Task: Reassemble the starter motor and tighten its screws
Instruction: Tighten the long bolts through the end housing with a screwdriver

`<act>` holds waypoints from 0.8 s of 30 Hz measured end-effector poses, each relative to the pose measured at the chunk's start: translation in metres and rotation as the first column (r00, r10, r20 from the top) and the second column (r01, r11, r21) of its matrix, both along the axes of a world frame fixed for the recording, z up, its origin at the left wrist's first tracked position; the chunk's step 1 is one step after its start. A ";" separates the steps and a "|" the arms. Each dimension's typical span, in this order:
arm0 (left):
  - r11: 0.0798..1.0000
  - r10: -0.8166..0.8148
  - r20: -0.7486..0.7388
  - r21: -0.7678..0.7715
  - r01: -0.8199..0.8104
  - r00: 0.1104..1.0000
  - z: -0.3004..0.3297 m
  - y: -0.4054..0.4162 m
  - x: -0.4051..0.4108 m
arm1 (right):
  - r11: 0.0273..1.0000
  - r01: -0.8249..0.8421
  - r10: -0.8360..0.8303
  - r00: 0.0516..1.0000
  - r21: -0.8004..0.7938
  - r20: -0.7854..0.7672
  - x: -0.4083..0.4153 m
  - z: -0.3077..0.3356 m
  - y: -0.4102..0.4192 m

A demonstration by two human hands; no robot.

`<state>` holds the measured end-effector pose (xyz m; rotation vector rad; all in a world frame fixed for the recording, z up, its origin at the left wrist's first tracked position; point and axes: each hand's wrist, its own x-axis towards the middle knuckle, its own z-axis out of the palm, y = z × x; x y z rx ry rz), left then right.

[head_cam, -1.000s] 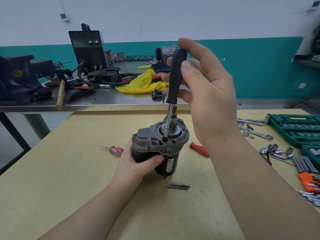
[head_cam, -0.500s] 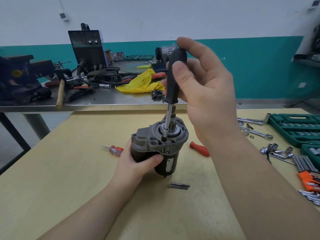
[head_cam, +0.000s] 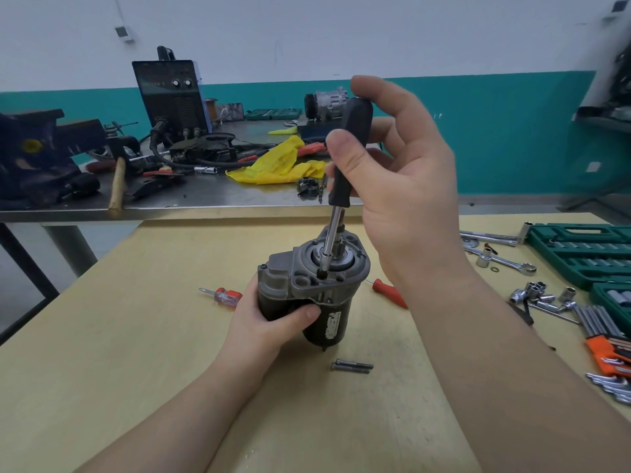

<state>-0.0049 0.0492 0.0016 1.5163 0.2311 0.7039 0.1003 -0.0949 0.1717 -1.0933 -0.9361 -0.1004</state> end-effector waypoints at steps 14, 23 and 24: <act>1.000 0.016 -0.015 0.013 -0.016 1.000 -0.002 0.002 0.000 | 0.999 -0.045 0.045 0.999 0.022 -0.009 -0.003 -0.001 -0.001; 1.000 0.009 -0.007 0.001 -0.009 1.000 -0.002 0.002 0.001 | 0.998 -0.047 0.047 0.999 0.028 -0.012 -0.002 -0.004 0.002; 1.000 0.006 -0.006 0.005 -0.006 1.000 -0.002 0.002 0.001 | 0.999 -0.035 0.035 0.999 0.033 -0.008 -0.002 -0.004 0.002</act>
